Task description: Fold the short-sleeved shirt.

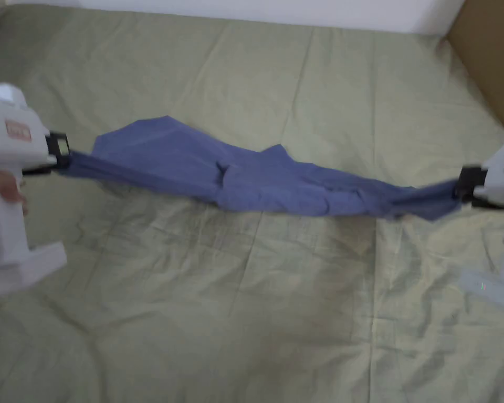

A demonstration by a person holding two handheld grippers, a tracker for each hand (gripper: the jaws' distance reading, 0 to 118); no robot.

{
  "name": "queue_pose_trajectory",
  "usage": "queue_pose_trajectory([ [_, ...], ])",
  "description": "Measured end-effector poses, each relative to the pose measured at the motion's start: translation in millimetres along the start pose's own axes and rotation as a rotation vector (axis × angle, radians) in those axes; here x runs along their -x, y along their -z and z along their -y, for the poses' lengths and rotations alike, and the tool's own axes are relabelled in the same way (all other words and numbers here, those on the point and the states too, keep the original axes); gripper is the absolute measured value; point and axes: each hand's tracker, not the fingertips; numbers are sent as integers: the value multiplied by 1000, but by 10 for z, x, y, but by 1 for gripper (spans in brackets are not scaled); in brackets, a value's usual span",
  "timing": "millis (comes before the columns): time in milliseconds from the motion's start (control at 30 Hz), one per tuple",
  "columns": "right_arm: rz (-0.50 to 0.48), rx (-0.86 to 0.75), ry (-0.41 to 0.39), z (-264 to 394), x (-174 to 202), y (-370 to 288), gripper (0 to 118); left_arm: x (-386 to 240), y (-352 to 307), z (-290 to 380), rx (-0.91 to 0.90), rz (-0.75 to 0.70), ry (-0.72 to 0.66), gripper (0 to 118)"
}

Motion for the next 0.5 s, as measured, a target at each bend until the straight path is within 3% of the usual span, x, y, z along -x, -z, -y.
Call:
queue_pose_trajectory([
  [200, -18, 77, 69, 1191, -486, -97, 1, 546, -140, 987, 89, -15, -85, 0],
  [400, -91, 93, 176, 1925, -808, -525, 1, 845, -620, 1717, 147, -2, -136, 0],
  [500, -78, 82, 175, 2177, -938, -726, 1, 899, -859, 1969, 166, -25, -178, 0],
])
